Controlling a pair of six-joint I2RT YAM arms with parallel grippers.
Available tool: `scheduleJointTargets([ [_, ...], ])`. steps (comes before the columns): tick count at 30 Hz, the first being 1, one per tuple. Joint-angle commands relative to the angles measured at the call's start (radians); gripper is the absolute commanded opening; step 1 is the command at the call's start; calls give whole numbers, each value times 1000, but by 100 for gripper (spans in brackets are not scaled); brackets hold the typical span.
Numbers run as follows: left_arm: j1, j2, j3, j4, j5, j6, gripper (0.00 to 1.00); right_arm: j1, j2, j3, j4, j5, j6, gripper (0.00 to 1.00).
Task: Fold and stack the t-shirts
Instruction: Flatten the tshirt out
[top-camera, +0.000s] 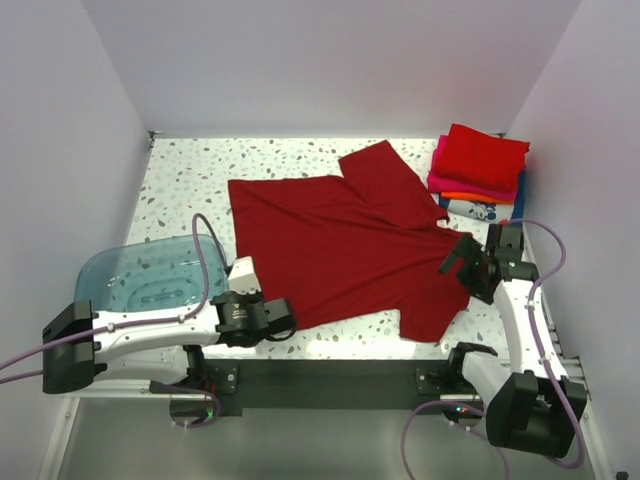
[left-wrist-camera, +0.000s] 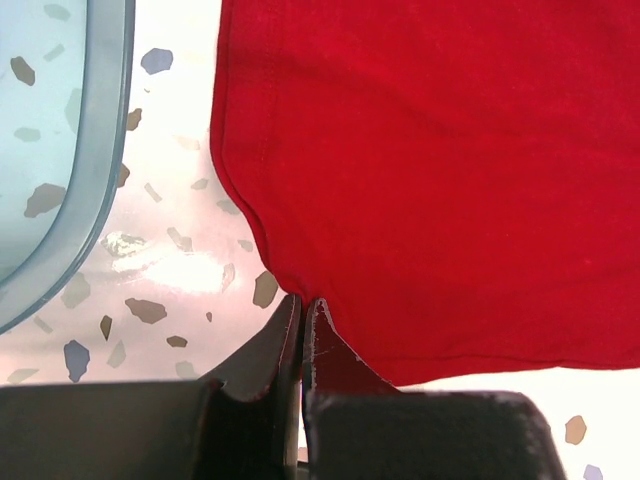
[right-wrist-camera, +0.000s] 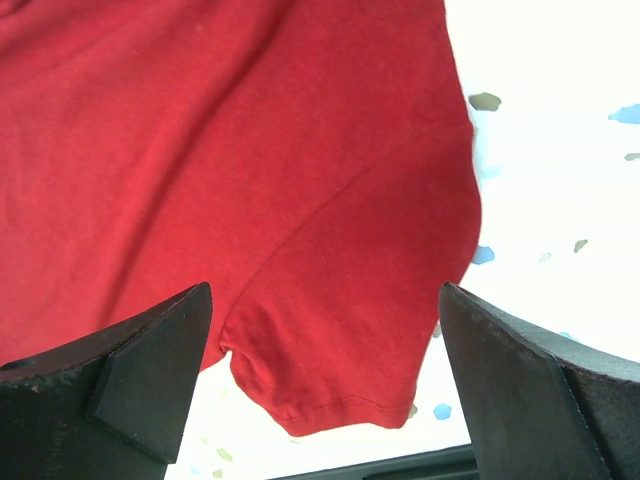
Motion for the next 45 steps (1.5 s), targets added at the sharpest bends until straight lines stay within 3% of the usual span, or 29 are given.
scheduleJointTargets([
  [1,15,-49,-11,22,-31,34,0,5,16,33,-32,33,20,99],
  [11,88,-45,6,143,-17,209,0,36,124,56,-85,54,31,98],
  [17,92,-8,8,217,3,261,0,125,168,69,-115,174,78,99],
  [31,93,32,5,276,43,280,0,168,144,-36,-42,186,163,99],
  [45,93,-3,-18,262,49,255,0,176,135,-39,46,62,206,96],
])
